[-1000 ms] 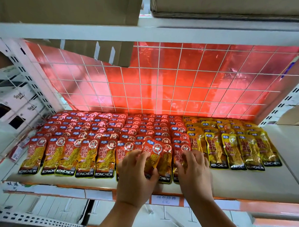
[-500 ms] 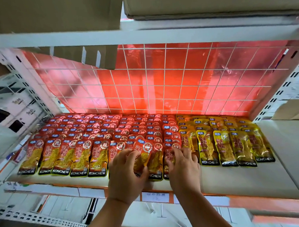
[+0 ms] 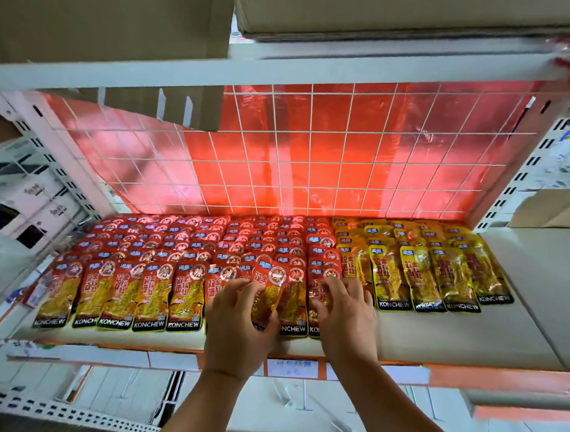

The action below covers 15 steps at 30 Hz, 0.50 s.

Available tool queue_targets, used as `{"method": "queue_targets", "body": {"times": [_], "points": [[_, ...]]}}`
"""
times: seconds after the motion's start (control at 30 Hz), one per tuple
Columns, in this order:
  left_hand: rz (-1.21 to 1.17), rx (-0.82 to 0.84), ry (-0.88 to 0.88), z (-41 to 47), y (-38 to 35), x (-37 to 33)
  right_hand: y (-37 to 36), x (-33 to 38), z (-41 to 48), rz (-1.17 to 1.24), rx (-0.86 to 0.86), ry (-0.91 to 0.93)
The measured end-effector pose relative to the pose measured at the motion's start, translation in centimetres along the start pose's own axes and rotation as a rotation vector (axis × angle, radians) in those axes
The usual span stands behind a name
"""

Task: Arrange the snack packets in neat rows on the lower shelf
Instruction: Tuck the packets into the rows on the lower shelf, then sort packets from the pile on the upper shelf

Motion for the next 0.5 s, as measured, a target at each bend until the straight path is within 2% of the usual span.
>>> {"method": "queue_targets", "body": {"times": [0.5], "points": [[-0.009,-0.018,-0.015,-0.02,0.35,-0.31,0.38,-0.62,-0.36,0.131,-0.109,0.015]]}}
Point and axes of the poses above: each hand's wrist, its own z-axis towards the middle knuckle, its own y-axis out of the back of the hand, x = y × z, the point moved 8 cm from there along z, towards the middle knuckle, and after that the axes turned 8 degrees about y, right-handed, at the moved point
